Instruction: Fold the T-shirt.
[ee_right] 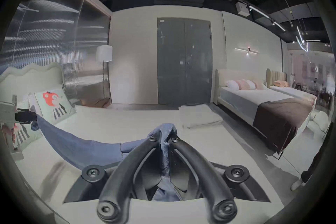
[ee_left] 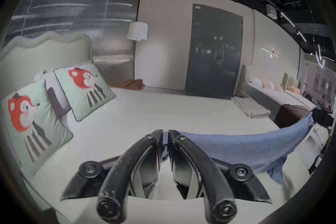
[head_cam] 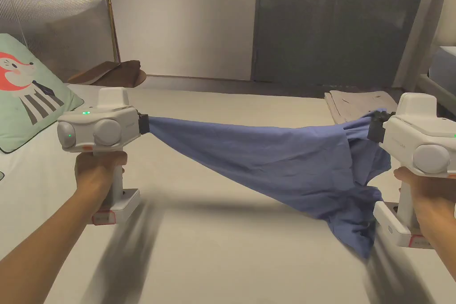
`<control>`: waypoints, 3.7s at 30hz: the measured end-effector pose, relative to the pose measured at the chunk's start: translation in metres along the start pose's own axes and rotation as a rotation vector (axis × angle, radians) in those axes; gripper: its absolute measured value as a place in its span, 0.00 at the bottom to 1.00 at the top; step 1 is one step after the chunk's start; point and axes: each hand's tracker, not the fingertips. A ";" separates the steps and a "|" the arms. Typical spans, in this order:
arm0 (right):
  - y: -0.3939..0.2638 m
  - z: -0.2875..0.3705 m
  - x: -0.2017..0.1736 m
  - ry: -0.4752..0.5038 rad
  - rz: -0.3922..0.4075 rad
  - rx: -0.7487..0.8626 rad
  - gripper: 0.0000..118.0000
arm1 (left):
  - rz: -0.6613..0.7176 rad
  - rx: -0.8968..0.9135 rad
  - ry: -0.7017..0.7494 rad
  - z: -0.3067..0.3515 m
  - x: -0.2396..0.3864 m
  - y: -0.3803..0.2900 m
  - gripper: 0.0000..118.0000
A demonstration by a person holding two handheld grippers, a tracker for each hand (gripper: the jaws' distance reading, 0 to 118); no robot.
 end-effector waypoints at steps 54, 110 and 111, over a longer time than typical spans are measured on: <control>-0.244 0.348 0.003 0.033 -0.120 -0.414 0.57 | 0.063 -0.384 -0.014 0.295 -0.100 -0.265 0.72; -0.121 0.352 -0.032 -0.053 0.047 0.085 0.00 | 0.067 -0.453 0.138 0.266 -0.129 -0.255 0.89; -0.122 0.350 -0.032 -0.051 0.046 0.077 0.00 | 0.066 -0.460 0.139 0.265 -0.128 -0.258 0.89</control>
